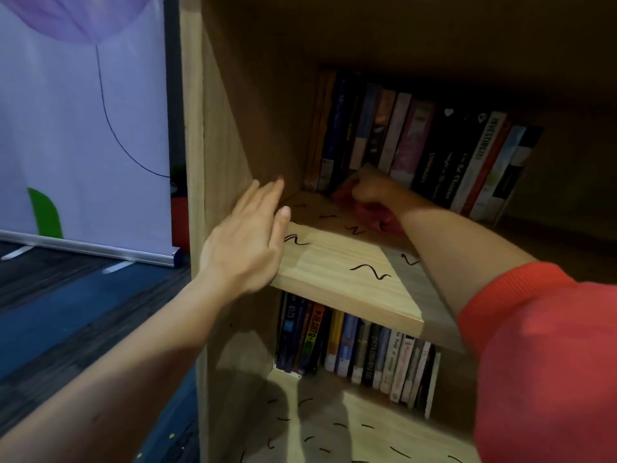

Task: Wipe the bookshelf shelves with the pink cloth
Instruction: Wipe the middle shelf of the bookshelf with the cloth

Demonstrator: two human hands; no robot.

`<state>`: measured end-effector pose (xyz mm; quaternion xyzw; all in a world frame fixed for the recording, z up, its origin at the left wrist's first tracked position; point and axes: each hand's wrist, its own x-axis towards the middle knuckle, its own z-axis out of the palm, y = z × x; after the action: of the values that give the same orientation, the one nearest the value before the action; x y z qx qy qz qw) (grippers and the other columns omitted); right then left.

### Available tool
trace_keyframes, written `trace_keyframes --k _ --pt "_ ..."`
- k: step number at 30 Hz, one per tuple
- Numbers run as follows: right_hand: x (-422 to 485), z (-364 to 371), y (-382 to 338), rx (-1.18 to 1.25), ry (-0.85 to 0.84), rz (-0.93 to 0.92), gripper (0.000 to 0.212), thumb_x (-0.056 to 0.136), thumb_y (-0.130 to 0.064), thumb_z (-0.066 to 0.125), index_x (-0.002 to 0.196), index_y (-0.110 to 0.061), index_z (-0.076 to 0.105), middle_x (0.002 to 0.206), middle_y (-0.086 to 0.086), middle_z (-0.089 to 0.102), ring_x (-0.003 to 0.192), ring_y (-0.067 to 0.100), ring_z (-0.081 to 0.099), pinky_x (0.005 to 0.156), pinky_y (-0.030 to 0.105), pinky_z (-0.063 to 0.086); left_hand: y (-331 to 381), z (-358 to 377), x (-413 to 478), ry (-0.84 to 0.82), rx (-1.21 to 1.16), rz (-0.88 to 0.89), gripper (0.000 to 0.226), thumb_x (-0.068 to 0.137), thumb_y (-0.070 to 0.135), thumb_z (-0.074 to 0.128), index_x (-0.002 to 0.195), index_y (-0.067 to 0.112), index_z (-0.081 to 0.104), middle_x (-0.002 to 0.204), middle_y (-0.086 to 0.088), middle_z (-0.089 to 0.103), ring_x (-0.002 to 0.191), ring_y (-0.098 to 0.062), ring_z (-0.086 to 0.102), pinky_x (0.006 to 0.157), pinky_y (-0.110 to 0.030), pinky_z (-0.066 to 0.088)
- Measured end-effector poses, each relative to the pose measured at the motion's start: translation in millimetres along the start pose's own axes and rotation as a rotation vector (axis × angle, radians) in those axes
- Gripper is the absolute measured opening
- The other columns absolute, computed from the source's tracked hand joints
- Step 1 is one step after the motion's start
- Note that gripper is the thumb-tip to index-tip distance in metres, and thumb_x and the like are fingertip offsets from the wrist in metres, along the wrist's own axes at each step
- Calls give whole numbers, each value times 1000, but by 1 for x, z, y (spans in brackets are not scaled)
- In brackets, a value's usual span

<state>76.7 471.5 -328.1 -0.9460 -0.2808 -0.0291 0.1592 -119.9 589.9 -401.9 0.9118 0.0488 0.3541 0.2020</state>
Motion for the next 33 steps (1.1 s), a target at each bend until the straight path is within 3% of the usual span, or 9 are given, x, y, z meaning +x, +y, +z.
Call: trace_keyframes --k 2,7,12,14,16,19,23,28,33 --pt "0 1 -15 39 -85 -86 36 91 -16 58 128 -15 57 131 8 55 113 22 53 83 23 42 0 0 0 1 -8 0 51 101 36 19 150 21 16 156 8 18 144 -6 6 104 -16 6" --pt "-28 6 -43 96 -151 -286 44 88 -4 56 128 -24 57 131 -2 53 120 15 48 94 19 37 3 -3 -3 3 -31 -7 51 101 35 19 150 19 15 156 5 18 144 -7 6 106 -18 8" --pt "-96 -2 -43 96 -115 -355 42 87 0 54 123 -19 61 112 -5 56 83 2 52 61 3 38 8 -7 -5 -45 -37 -49 54 101 39 17 151 19 11 157 4 15 144 -7 3 113 -31 14" --pt "-128 -2 -43 79 -68 -433 40 85 2 51 119 -16 65 115 -3 57 91 3 55 74 -1 36 9 -10 -5 -67 -47 -63 55 101 39 18 151 18 11 157 2 15 145 -8 3 114 -32 14" --pt "-158 -2 -41 74 -29 -492 40 84 4 51 115 -15 67 118 -3 58 104 4 52 89 4 32 10 -10 -5 -87 -51 -71 54 101 39 18 150 17 13 157 1 15 145 -9 4 114 -32 13" --pt "-205 3 -37 48 95 -527 39 84 2 52 112 -18 69 111 -10 59 94 -9 41 87 2 25 14 -16 -8 -104 -100 -80 52 102 38 18 150 17 18 157 0 15 145 -9 4 114 -30 10" --pt "-254 28 -22 -30 271 -545 27 86 -7 59 108 -17 70 104 -9 61 95 11 39 87 22 35 16 -23 -21 -78 -284 -73 50 102 33 21 149 15 19 157 0 14 145 -11 2 114 -28 4" --pt "-274 57 -11 -46 499 -554 24 80 -5 65 102 -11 72 97 -3 65 91 19 47 74 35 50 1 -10 -75 -208 -12 14 58 101 38 16 149 16 -8 155 4 -18 137 -2 -20 110 -22 -13" --pt "-261 72 -26 -40 822 -509 31 81 -8 46 100 -3 70 103 9 67 96 23 41 81 32 46 5 -8 -77 -144 115 -16 58 101 40 16 150 17 -6 157 2 -14 143 -9 -16 112 -25 -12"
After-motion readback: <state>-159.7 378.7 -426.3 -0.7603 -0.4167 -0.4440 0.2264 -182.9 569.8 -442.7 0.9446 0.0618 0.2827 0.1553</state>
